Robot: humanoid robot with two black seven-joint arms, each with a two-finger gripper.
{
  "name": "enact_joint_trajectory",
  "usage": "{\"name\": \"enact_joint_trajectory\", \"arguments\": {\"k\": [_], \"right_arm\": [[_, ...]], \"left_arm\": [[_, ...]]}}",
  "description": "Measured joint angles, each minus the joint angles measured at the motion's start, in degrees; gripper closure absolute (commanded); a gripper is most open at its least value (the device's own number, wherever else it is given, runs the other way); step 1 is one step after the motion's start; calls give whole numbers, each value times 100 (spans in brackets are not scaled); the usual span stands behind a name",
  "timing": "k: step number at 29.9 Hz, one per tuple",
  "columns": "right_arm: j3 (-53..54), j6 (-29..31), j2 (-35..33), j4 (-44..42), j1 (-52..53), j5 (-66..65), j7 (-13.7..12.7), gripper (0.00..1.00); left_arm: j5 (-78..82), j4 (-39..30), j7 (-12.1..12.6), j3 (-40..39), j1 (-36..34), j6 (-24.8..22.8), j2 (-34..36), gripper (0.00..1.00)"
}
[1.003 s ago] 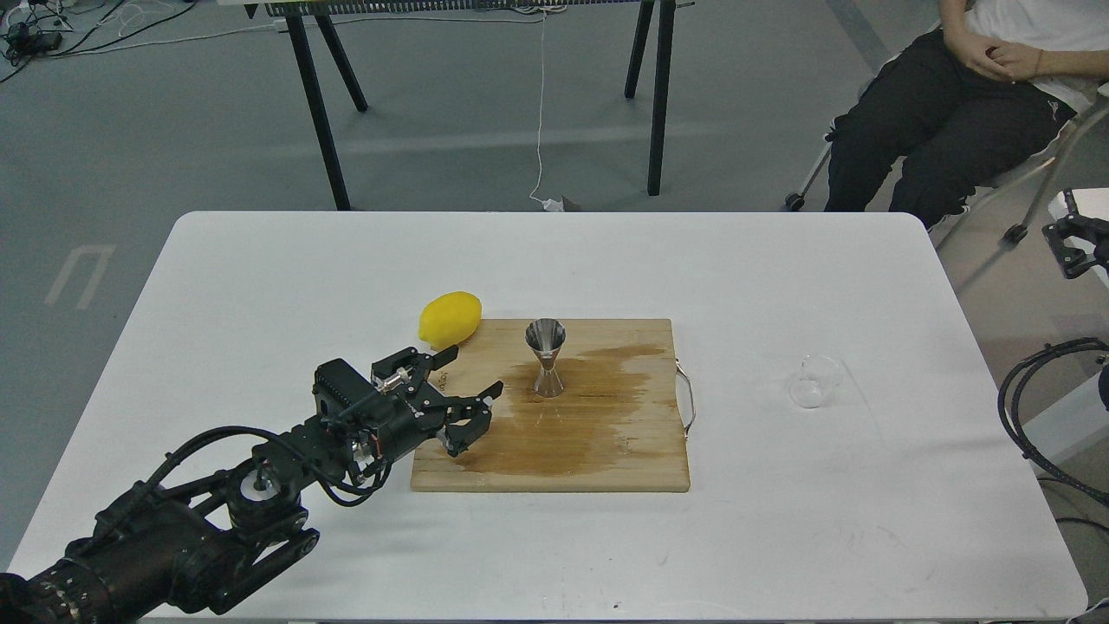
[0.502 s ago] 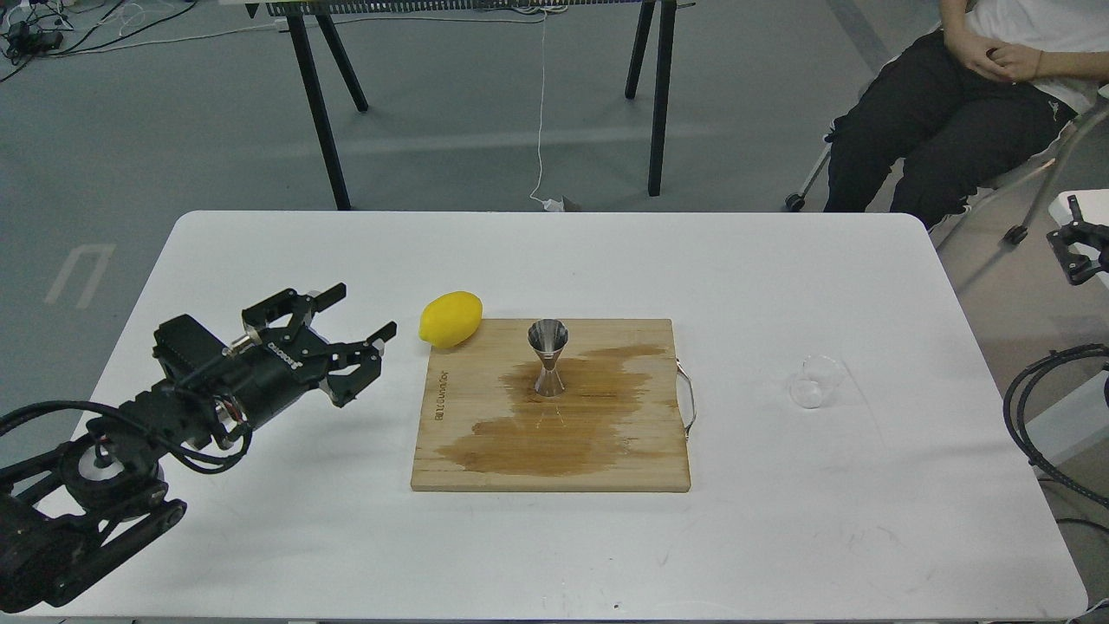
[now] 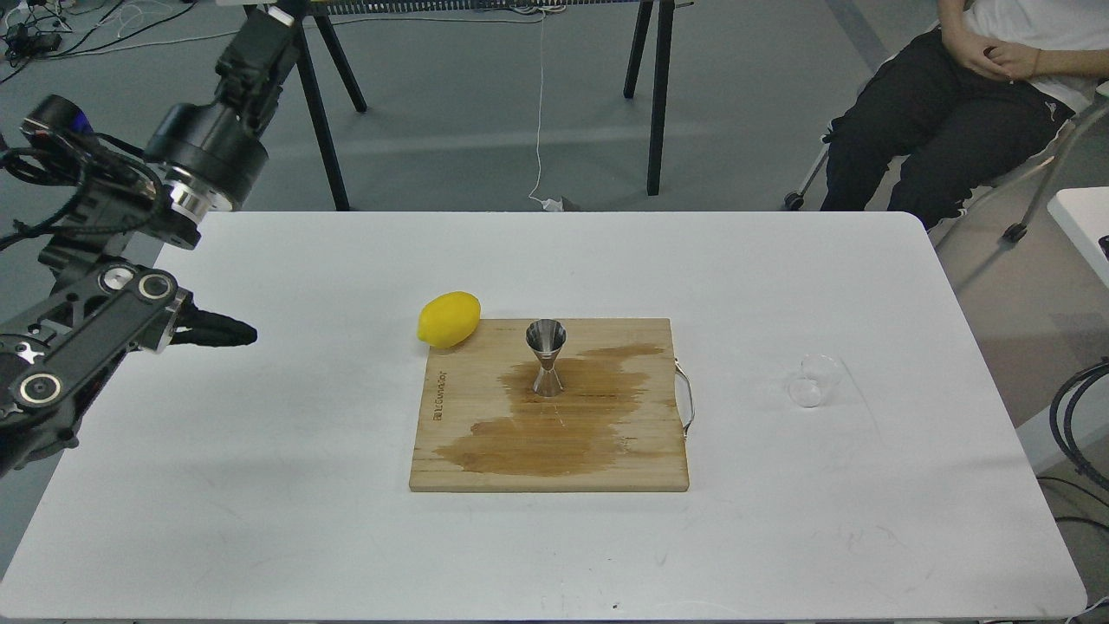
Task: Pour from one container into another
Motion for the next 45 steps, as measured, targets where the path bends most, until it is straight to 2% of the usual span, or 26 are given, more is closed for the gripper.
{"name": "enact_joint_trajectory", "arguments": {"k": [4,7,14,19,24,29,35,45], "right_arm": [[4,0,60,265,-334,834,-358,0],[12,0,63,1139,-956,1753,-564,0],[15,0,96,3345,-2407,2308,-588,0],[-59,0,289,4316,-2964,2679,-576,1],[-196,-317,835,4466,-3075,2579,-577,0],[-502,-689,1035,4406,-3009,2320,-622,0],[-742,-1732,1457,4265,-2738,2223,-587,0],[-765,-2366,1634,3808,-2480,2178,-560,1]], "left_arm": [[-1859,570,-1,-474,-83,-354,-394,0],[-2840,1055,3,-728,-118,-650,-626,0],[-3870,1686,42,-805,-284,-1278,-906,0],[-4277,1733,43,-816,-297,-1358,-959,0],[-4303,1737,39,-872,-298,-1359,-983,0],[-4302,1737,30,-872,-267,-1359,-973,0],[-4289,1737,27,-864,-251,-1343,-961,0],[-4262,1749,17,-852,-242,-1343,-928,0]]}}
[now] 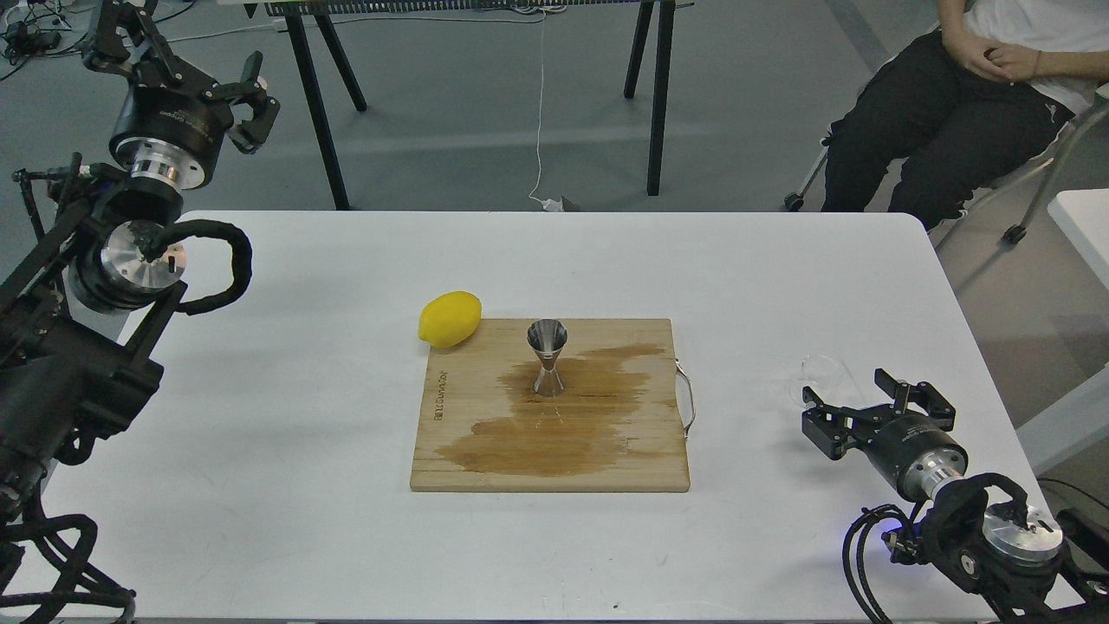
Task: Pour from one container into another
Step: 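Move the right gripper toward the small clear glass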
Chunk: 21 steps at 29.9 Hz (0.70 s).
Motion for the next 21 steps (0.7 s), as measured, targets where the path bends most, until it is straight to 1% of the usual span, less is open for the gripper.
{"name": "enact_joint_trajectory", "arguments": {"k": [7,11,12,13,17,21], "right_arm": [[-1,-4,188,-381,288,-104,-19,4],[-7,15,447,-754,541,-272,-65,5],[-9,22,510,-834,590,-318,-72,7],[-9,29,567,-904,628,-354,-73,10],[-11,54,684,-1033,673,-400,-84,27],[-9,161,694,-1051,678,-405,-127,47]], "left_arm": [[3,42,-7,1,1,-1,-8,0],[10,80,-8,4,0,-1,2,0],[10,92,-8,7,0,-1,6,0],[10,101,-8,8,0,-1,10,0],[11,110,-13,9,-14,-1,25,0],[12,111,-17,9,-20,-1,26,0]]}}
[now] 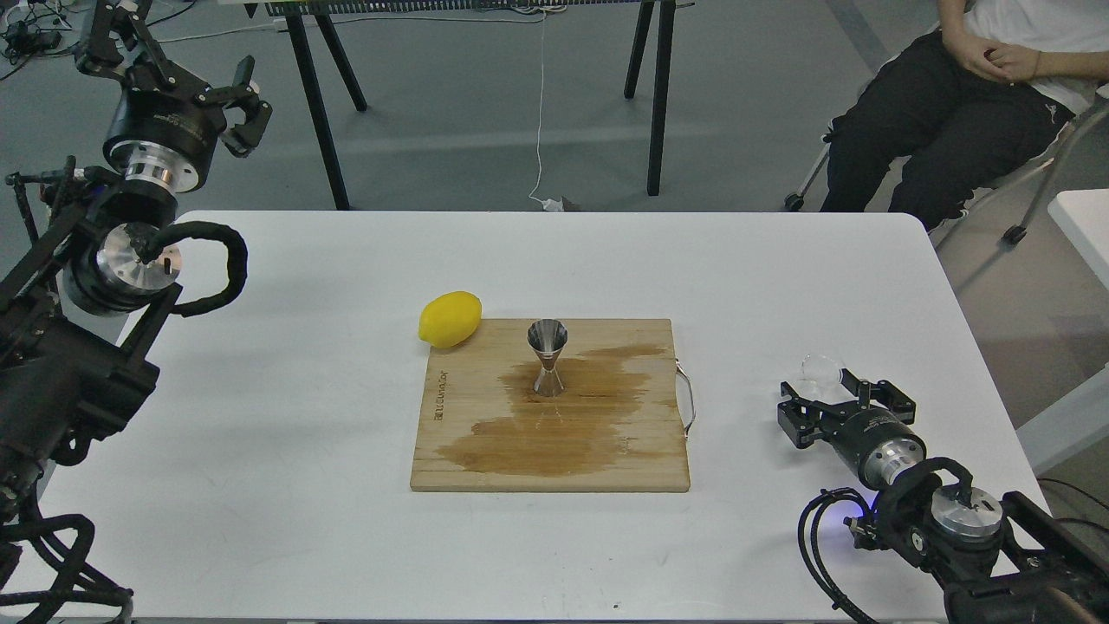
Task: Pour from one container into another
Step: 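Move the right gripper toward the small clear glass, then grasp the clear glass with the right gripper and lift it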
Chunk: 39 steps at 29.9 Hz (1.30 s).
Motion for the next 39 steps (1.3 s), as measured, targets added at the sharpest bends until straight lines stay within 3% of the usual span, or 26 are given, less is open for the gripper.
{"name": "enact_joint_trajectory", "arguments": {"k": [2,23,30,39], "right_arm": [[7,197,0,-1,-11,0,-83,60],[-136,454,6,-72,-27,-72,-188,65],[-364,363,-483,920,176,-490,-184,66],[-1165,-375,-760,1872,1468,-1709,-206,66]], "left_arm": [[0,0,-13,-6,-5,8,0,0],[1,0,-26,-18,-40,61,-14,0],[2,0,-17,-16,-44,71,15,0],[1,0,-31,-5,-39,71,42,0]]}}
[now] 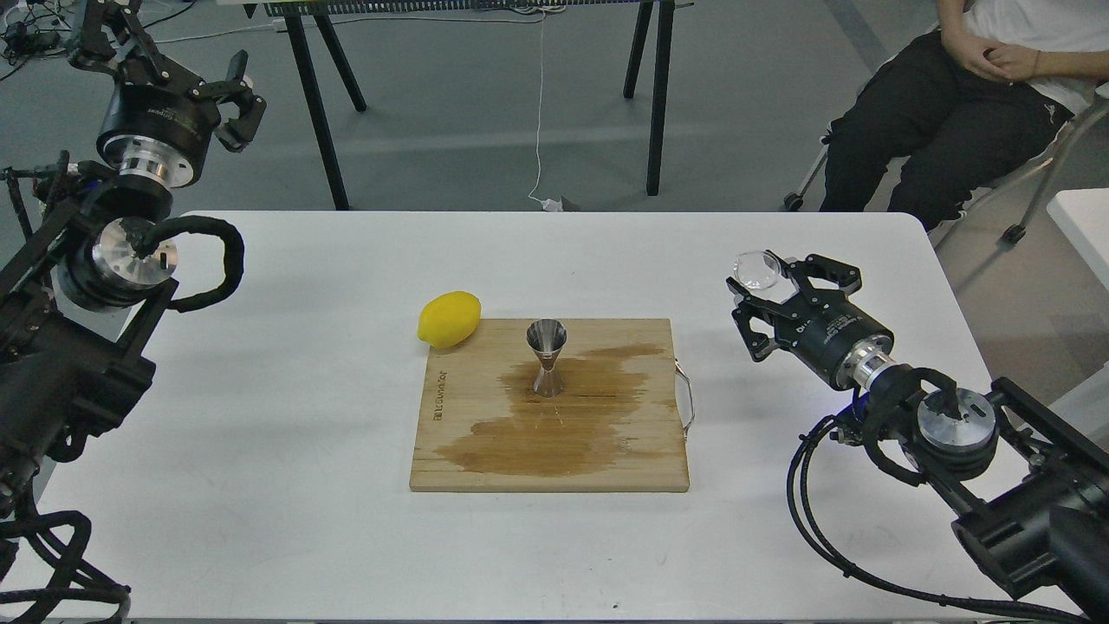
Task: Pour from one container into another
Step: 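Grasp the clear glass with the right gripper and lift it, then tilt the held glass over the jigger to pour into it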
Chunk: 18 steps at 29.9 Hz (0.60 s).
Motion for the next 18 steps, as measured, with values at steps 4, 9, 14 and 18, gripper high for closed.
{"name": "enact_joint_trajectory", "arguments": {"k": [4,9,14,18], "right_arm": [[-758,-299,48,-3,767,-582,-1,66],[-1527,-498,234,-26,1413,-1203,13,66],[-1990,-696,339,-23,1661,-1889,15,66],[-2090,-786,347,-21,1687,-2184,14,66]], "left_arm": [[0,0,-3,-11,4,0,24,0],[0,0,-4,-12,6,-6,37,0],[7,31,-7,-12,7,-10,10,0],[7,35,-7,-20,7,-10,2,0]]}}
